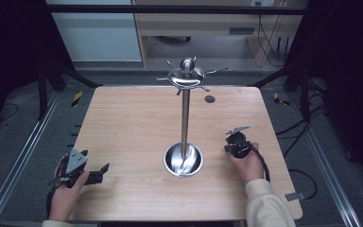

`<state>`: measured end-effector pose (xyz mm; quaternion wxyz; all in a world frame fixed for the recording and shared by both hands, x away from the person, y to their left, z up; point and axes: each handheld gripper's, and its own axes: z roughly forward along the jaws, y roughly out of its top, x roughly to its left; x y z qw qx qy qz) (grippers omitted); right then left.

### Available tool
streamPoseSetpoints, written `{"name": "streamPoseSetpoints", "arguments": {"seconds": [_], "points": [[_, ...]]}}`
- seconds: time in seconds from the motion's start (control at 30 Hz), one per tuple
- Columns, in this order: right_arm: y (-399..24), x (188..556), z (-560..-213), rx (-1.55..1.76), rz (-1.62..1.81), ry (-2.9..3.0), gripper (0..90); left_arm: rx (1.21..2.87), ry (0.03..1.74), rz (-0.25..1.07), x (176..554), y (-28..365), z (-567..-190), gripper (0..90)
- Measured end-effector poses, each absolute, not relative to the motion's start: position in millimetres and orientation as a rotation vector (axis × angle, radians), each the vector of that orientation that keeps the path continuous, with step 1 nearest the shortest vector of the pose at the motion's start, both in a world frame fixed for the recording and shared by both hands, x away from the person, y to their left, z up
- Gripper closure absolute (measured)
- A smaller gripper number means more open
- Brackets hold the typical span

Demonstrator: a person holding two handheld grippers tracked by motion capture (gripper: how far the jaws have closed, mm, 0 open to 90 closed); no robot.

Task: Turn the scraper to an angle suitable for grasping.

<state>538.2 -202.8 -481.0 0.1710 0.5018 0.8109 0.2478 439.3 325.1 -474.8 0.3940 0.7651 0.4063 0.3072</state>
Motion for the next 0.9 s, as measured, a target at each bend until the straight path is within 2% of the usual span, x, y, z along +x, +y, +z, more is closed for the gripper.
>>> {"name": "streamPoseSetpoints", "arguments": {"seconds": [0.9], "points": [[-231, 539, -478, 1.561, 0.707, 2.214, 90.0, 1.959, 0.984, 0.769, 438, 320, -474, 3.7]]}}
